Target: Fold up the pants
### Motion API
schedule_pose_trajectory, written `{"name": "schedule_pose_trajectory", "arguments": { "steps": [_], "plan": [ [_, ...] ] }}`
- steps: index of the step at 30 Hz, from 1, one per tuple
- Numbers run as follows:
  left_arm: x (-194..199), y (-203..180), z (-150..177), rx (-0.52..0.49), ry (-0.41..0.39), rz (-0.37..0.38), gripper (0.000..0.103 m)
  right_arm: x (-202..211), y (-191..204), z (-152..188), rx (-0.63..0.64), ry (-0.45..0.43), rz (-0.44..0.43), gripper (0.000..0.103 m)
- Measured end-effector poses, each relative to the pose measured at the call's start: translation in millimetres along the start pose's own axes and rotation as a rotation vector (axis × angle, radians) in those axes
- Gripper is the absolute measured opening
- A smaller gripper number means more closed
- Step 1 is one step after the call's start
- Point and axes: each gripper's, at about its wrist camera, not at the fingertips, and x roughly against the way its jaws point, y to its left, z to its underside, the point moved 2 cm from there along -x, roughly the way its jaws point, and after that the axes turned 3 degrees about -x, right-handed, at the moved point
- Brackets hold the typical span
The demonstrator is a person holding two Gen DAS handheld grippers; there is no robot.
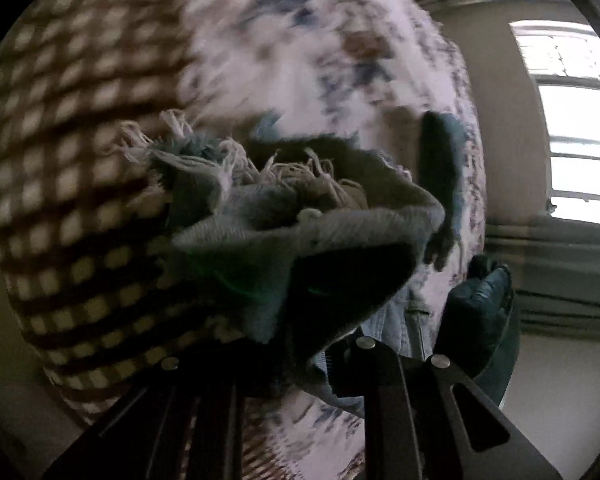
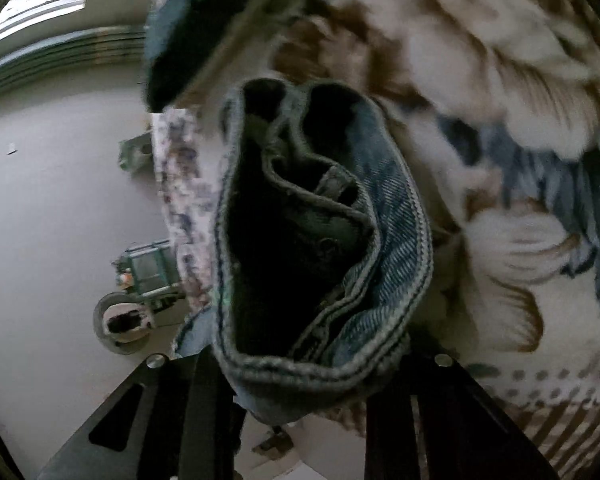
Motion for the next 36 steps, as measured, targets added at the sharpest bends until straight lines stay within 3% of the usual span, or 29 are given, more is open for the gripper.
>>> {"name": "schedule_pose_trajectory", "arguments": {
  "steps": [6,15,19,22,25,30,33,36],
  "plan": [
    [5.4,-87.2,-49.5,-0.119,-0.027,0.087,0.014,22.1,91.9,-27.7,0.092,-0.063,-0.068,0.024],
    [-35.2,-253.2,-140.2,-0.309,-0.019,0.247,0.014,73.9,227.8,-125.7,0.208,-0.282,-0.140,0.023],
    [-62.6,-333.9,-183.5,-0.416,-0.037,0.303,0.014,119.6,255.7,-181.4,0.257,-0.372,-0.180,0.023],
    [-94.3,-371.7,-213.1,-0.471,-0.044,0.326,0.014,132.5,266.3,-230.8,0.279,-0.426,-0.198,0.023],
    [-129.0,-377.8,-231.5,-0.510,-0.043,0.321,0.014,114.5,251.7,-268.0,0.270,-0.441,-0.202,0.023],
    [-216.9,-307.5,-236.2,-0.489,0.064,0.179,0.014,41.1,159.4,-309.0,0.104,-0.388,-0.156,0.023],
    [-254.0,-251.2,-229.7,-0.442,0.147,0.087,0.014,1.5,107.2,-312.4,0.011,-0.359,-0.118,0.023],
    [-250.6,-235.9,-223.3,-0.463,0.157,0.110,0.016,-12.2,85.6,-306.8,-0.020,-0.358,-0.125,0.025]
  ]
}}
